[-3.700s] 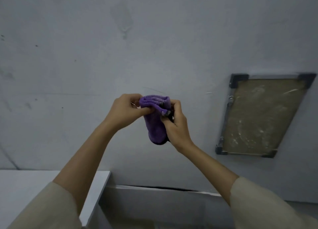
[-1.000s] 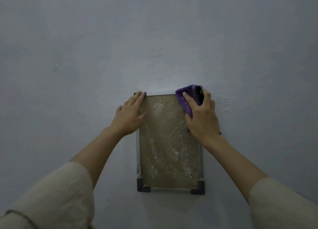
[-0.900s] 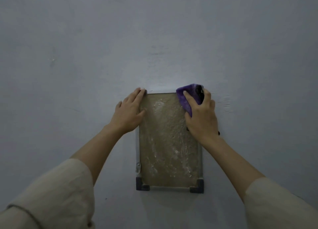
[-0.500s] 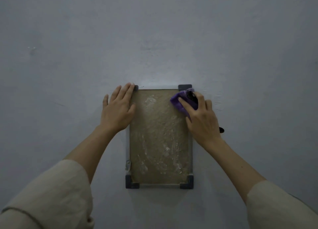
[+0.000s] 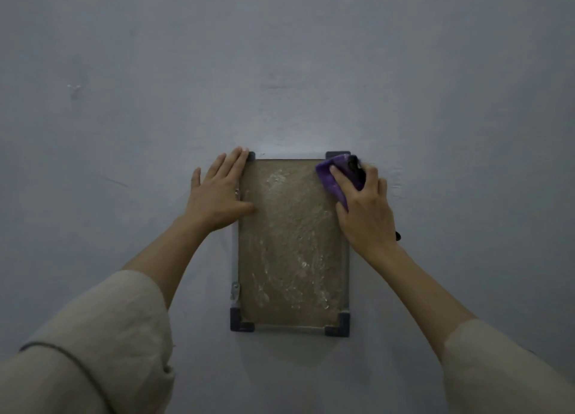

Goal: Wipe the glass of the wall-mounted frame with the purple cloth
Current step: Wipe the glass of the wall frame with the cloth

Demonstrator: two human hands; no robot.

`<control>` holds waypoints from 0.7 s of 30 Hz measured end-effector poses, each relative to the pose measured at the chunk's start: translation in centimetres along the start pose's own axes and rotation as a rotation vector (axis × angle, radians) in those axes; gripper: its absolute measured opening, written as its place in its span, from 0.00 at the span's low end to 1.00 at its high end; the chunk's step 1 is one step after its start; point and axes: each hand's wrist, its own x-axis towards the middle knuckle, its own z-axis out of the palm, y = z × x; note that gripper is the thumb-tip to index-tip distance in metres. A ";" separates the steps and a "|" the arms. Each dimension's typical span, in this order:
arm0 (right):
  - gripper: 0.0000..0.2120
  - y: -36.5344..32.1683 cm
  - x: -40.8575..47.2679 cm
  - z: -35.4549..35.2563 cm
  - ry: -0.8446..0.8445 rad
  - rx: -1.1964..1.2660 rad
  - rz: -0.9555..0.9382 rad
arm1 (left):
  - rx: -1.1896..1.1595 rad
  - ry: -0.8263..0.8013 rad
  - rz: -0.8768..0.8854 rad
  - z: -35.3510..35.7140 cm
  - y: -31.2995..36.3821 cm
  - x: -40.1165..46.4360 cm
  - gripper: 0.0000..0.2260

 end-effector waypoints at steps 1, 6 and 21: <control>0.25 -0.2 0.3 0.0 0.009 0.004 0.022 | 0.028 -0.026 0.010 -0.2 -0.1 0.0 0.48; 0.25 -0.7 -1.8 0.8 -0.107 -0.030 -0.121 | 0.140 -0.046 0.025 -0.2 -0.2 -0.1 0.56; 0.23 -0.5 -0.7 0.7 -0.003 -0.128 -0.138 | 0.245 -0.008 0.007 0.5 0.2 0.0 0.58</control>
